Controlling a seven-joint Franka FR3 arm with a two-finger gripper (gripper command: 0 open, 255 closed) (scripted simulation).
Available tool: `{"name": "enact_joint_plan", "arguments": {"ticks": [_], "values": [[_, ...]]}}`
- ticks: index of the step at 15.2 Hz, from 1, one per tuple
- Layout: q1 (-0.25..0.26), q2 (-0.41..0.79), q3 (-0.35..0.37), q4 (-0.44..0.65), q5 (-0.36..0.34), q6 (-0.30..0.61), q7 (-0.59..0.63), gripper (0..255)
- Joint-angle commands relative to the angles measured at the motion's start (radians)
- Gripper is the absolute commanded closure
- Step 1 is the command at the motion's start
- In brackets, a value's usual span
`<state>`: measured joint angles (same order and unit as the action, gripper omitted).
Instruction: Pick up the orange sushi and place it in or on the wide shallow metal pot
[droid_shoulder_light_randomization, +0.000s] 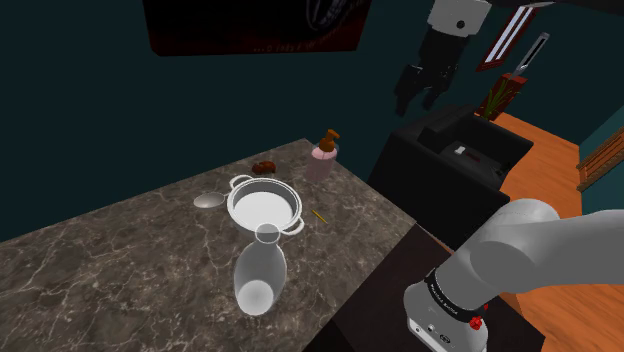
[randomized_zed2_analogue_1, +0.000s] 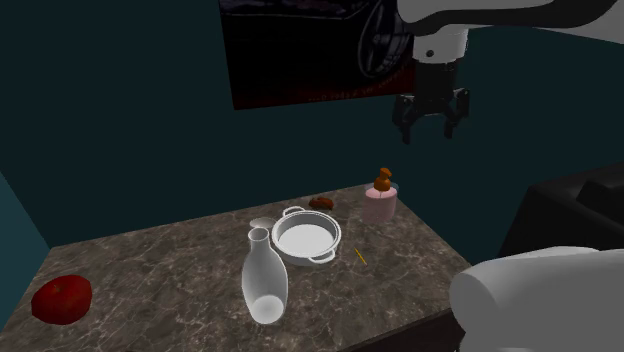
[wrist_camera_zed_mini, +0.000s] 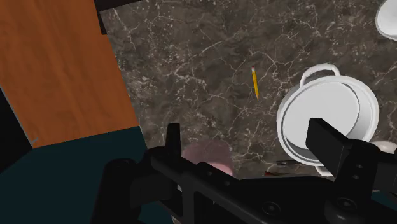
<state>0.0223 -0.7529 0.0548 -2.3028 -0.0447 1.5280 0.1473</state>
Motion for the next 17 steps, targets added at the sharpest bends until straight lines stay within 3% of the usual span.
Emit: {"name": "enact_joint_plan", "arguments": {"ticks": [1,10,17], "values": [[0.0,0.0,0.0,0.0,0.0,0.0,0.0,0],[-0.045,0.205,0.168,-0.039,0.104,0.215,0.386,0],[-0.088,0.446,0.275,0.021,0.119,0.379,0.68,0]]}}
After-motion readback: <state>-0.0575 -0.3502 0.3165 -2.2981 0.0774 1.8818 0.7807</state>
